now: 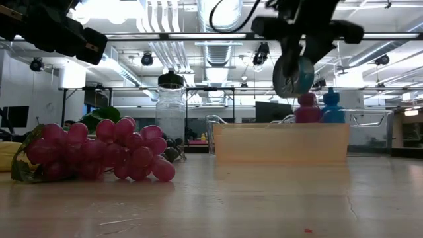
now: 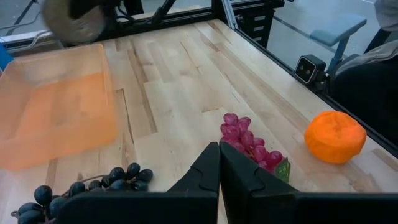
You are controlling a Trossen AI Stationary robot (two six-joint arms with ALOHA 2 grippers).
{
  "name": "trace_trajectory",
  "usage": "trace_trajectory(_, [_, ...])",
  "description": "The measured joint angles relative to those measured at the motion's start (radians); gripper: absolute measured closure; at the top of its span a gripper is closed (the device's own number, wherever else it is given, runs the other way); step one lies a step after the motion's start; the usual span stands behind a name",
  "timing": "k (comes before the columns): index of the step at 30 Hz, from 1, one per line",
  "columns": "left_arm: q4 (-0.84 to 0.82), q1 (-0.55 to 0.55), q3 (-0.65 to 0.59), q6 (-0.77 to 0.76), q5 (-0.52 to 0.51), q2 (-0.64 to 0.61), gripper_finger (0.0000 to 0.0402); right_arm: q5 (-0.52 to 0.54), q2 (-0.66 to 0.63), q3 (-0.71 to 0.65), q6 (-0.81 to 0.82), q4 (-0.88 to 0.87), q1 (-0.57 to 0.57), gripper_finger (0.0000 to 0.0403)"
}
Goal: Pick & Place Food Item
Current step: Put the blue and yellow tuna can into the orange bin
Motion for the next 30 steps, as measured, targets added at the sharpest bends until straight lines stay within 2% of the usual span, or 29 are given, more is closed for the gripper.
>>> trace_trajectory(6, [0.0, 0.0, 0.0, 0.0, 0.0, 0.0, 0.0395, -0.069, 0.0, -0.028, -0.121, 0.004, -0.152, 0.0273])
trace_trajectory(11, [0.0, 0.0, 0.0, 0.0, 0.0, 0.0, 0.0395, -0.132, 0.0, -0.058, -0.156, 0.01, -0.226, 0.0273])
trace_trajectory(22, [0.0, 0.0, 0.0, 0.0, 0.0, 0.0, 0.0395, -0.213, 0.0, -0.157, -0.151, 0.134, -0.307, 0.0273])
trace_trajectory(30, [0.0, 0.0, 0.0, 0.0, 0.0, 0.0, 0.0395, -0.215, 0.0, -0.223, -0.159, 0.243, -0.314, 0.0273])
